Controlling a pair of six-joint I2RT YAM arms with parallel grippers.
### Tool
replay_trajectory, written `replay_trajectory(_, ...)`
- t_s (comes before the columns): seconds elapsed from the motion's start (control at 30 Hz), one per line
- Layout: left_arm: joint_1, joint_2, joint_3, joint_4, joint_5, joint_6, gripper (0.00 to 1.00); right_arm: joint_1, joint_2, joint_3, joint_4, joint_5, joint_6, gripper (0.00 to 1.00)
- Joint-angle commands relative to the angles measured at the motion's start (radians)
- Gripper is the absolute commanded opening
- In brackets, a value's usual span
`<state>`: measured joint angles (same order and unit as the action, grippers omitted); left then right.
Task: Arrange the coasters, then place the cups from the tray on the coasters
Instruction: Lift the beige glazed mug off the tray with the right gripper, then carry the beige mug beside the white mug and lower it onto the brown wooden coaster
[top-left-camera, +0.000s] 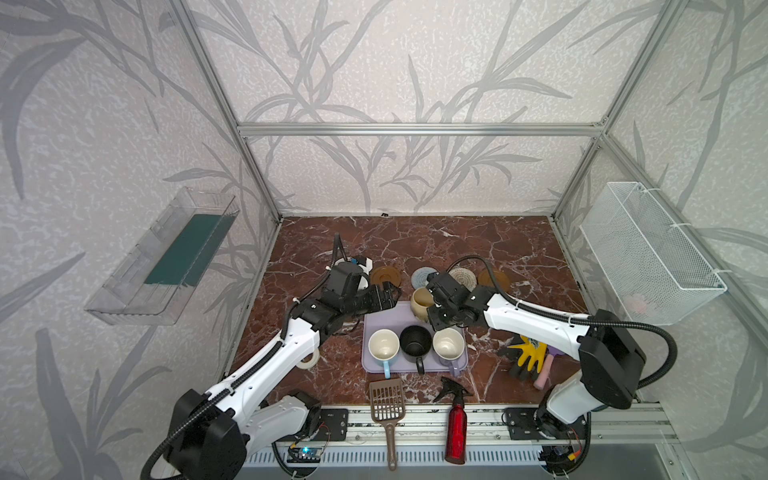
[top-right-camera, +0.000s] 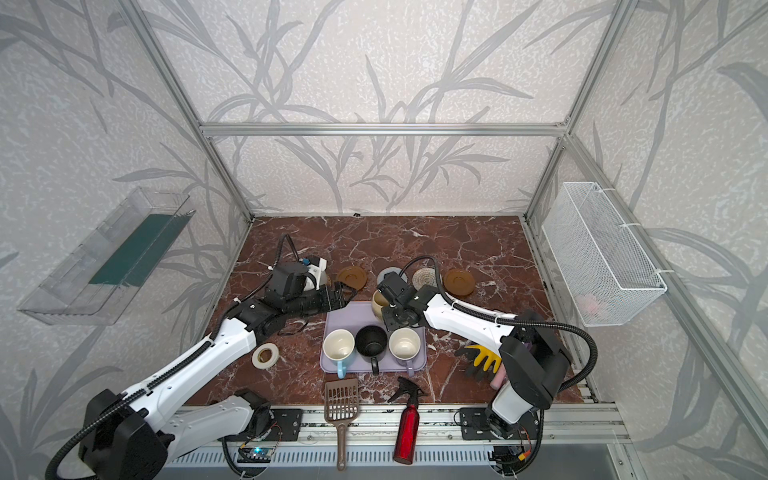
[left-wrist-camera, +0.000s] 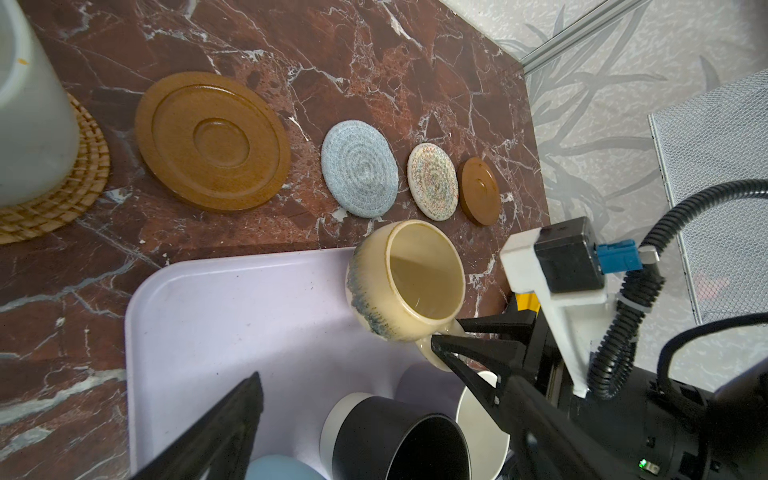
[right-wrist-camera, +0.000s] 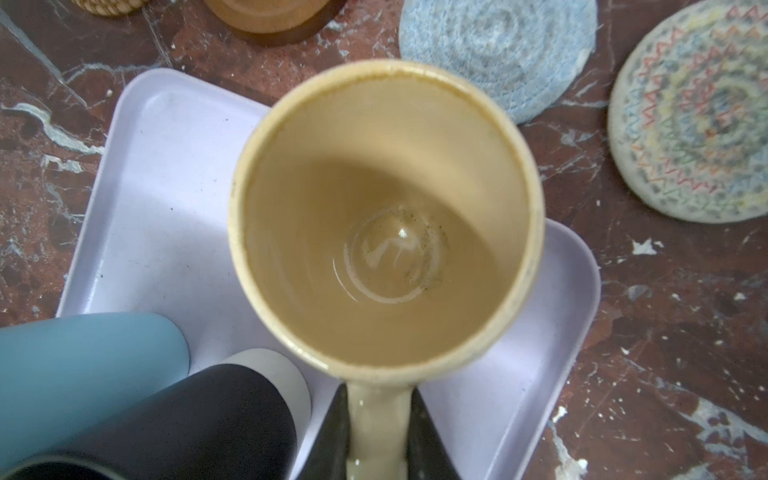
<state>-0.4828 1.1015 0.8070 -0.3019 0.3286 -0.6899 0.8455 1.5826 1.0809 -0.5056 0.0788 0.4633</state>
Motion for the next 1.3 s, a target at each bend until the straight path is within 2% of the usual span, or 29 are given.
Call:
replay_trajectory(0.0,0.002,-0.017,0.015,-0.005,-0.032,-0.005,0.93,0.014,-0.065,0.049,0.041,0.053,0.0,0.0)
replay_trajectory(0.37,0.03,-0.017,0.036,-0.026,-0.066,-0.02,0.9,0.035,-0.067,0.096,0.02,0.046,0.018,0.0)
replay_trajectory(0.5,0.038,-0.014,0.024,-0.019,-0.068,-0.019,0.89,0.039,-0.079,0.048,0.095,0.048,0.021,0.0)
replay_trajectory(0.77,0.065,-0.026,0.021,-0.003,-0.065,-0.056,0.84,0.07,-0.036,0.165,0.081,0.095,-0.014,0.0)
replay_trajectory(1.0,0.127,-0.056,0.034,-0.036,-0.09,-0.06,0.81,0.097,0.056,0.274,0.107,0.152,-0.022,0.0)
replay_trajectory(1.27,0.202,-0.066,0.062,-0.034,-0.062,-0.085,0.79,0.116,0.221,0.435,0.144,0.219,-0.008,0.0)
